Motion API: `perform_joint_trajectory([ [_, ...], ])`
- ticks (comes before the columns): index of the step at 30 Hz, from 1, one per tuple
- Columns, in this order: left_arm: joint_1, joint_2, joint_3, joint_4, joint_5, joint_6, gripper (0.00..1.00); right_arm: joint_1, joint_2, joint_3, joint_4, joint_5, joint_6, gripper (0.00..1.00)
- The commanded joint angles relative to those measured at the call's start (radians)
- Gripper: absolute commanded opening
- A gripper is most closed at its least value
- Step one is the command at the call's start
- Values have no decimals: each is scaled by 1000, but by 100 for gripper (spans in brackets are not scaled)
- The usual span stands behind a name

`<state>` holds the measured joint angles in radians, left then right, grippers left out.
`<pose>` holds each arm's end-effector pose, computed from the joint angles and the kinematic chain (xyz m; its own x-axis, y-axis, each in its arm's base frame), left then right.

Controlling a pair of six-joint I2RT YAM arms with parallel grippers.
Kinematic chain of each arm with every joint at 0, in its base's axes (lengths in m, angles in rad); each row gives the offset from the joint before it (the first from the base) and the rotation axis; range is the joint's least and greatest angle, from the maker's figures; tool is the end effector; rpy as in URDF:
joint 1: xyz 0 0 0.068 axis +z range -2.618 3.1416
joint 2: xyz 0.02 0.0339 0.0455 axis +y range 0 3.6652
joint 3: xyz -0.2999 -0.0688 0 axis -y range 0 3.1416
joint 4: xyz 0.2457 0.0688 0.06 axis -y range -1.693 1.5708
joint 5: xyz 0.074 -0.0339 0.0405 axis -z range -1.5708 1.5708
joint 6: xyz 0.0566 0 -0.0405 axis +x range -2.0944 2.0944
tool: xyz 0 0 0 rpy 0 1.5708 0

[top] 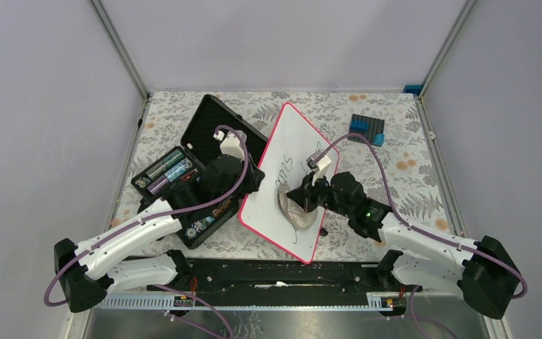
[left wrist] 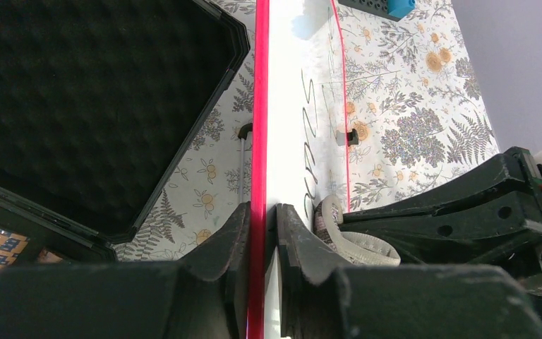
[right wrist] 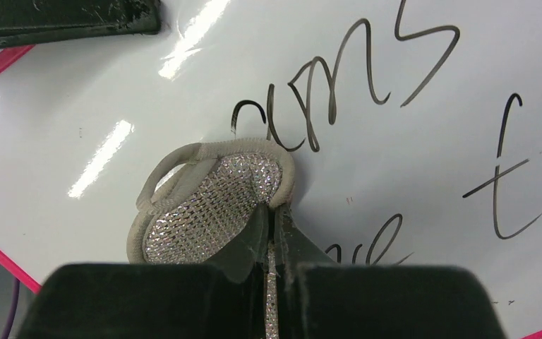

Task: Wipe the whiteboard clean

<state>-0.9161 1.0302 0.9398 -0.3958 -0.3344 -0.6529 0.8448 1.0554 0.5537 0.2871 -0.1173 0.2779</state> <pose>0.1539 -0.1699 0.3486 -0.5739 -0.1948 -0.7954 0.2820 0.8649 -0.4153 0.1568 0.1866 0.2812 -0.3605 0.0043 -0.9327 -0.7484 0.5955 0.2920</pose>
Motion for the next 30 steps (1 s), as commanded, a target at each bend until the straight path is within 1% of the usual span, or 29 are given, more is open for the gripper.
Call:
perform_joint_trajectory([
  [1,-26,-14,-2,46,43,6,0,-2,11,-57,-91,-6,32,0],
  [6,-27,-28,-15,60,49,4,0,-1,30,49,-81,-84,13,0],
  [9,-26,-21,-7,58,56,11,0,-2,40,109,-40,-104,9,0],
  [14,-28,-24,-9,58,57,8,0,-1,124,231,-25,-86,-3,0],
  [18,-29,-34,-13,54,52,6,0,-1,144,264,3,-64,-14,0],
  [21,-30,-33,-12,54,51,4,0,-11,154,252,-2,-14,-33,0],
  [23,-30,-32,-9,52,51,7,0,-33,165,218,-2,-16,-30,0],
  [26,-29,-35,-6,42,43,11,0,-54,163,134,-2,-23,-9,0],
  [30,-29,-48,-12,26,26,13,0,-58,119,1,-21,7,28,0],
])
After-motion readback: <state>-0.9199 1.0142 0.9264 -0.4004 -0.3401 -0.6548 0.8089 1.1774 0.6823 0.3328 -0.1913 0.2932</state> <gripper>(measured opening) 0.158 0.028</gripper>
